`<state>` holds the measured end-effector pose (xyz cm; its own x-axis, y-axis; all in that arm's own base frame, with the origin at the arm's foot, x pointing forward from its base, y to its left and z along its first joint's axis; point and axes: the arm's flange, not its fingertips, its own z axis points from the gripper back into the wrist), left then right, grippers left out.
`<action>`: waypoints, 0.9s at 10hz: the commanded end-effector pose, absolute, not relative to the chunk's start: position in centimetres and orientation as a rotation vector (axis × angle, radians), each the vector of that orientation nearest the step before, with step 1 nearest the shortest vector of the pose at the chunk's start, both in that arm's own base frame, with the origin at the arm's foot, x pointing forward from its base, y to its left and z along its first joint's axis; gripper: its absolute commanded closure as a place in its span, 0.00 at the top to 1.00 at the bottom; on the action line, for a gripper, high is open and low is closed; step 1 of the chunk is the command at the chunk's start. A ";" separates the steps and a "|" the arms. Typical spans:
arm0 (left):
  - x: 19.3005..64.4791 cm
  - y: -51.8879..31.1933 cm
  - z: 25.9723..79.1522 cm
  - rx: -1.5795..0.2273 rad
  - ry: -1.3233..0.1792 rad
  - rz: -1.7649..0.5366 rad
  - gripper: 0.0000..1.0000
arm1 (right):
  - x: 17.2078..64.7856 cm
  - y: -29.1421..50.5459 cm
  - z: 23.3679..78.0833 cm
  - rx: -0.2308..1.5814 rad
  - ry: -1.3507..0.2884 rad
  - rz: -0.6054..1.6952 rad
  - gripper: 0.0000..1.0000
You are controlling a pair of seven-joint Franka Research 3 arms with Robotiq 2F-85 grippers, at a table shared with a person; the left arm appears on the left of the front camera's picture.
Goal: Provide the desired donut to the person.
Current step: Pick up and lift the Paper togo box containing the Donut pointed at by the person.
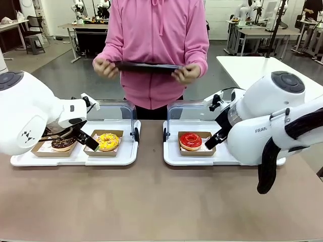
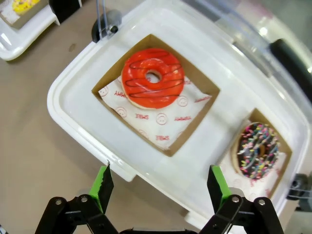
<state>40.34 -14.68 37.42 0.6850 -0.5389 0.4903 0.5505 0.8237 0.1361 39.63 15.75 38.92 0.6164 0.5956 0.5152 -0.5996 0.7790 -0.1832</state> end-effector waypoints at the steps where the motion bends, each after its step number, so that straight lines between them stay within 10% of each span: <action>1: 38.5 -11.0 40.5 -0.070 -0.509 -0.650 1.00 | 38.4 9.6 43.8 0.051 -0.588 0.790 1.00; 9: 28.0 2.8 45.4 -0.322 -0.687 -0.720 1.00 | 32.6 -7.5 49.1 0.320 -0.736 0.938 1.00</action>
<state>34.48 2.31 51.16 0.5740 -0.5026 0.6465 0.6794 0.7330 -0.0333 33.26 -6.78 49.81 0.3936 0.6322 0.6674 -0.8079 0.5842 -0.0769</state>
